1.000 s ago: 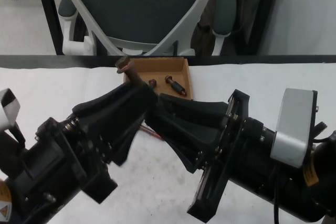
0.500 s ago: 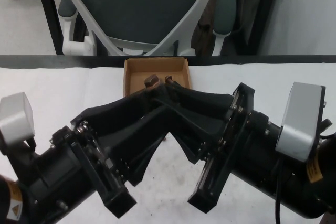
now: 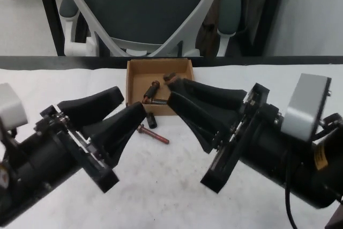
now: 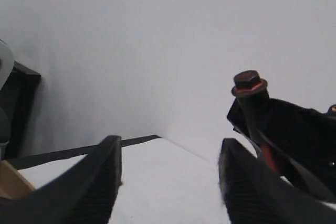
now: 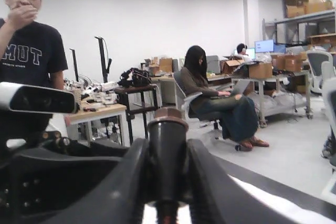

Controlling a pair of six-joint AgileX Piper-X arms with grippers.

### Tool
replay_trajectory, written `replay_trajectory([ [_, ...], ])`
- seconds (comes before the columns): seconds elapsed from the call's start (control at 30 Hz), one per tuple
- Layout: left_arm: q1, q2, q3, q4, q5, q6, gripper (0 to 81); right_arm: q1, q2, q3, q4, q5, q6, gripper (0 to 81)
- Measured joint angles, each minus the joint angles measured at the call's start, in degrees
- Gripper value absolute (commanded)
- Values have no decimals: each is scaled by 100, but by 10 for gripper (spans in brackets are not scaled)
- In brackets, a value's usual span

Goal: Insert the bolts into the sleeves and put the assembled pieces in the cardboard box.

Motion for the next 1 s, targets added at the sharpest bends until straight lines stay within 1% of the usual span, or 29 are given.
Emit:
replay_trajectory([
  [0.07,9,0,-144,514,34,263,522,-133,0,0,203,-53,20,2],
  [0.1,9,11,-357,1287,34,556,522,-205,0,-21,336,-108,18,2],
  [0.13,9,11,-381,1287,34,585,522,-274,0,-45,470,-177,18,2],
  [0.3,9,11,-996,3015,14,1209,522,-597,0,-228,1105,-353,81,2],
  [0.5,28,11,-1552,4234,-441,1545,522,-826,0,-628,2092,-541,3,2],
  [0.53,49,22,-1733,4617,-553,1646,522,-857,0,-689,2179,-550,-32,2],
  [0.57,63,39,-1833,4782,-669,1799,522,-889,0,-758,2242,-562,-52,2],
  [0.7,94,359,-2170,5017,-805,1918,522,-1030,0,-1126,2540,-647,-111,2],
  [0.77,91,852,-2283,5070,-901,1918,519,-1071,0,-1233,2681,-643,-224,2],
  [0.83,91,1208,-2412,5094,-989,1725,509,-1124,0,-1347,2836,-656,-317,2],
  [1.0,91,1950,-2721,5180,-1180,732,505,-1349,113,-1725,3223,-689,-454,2],
])
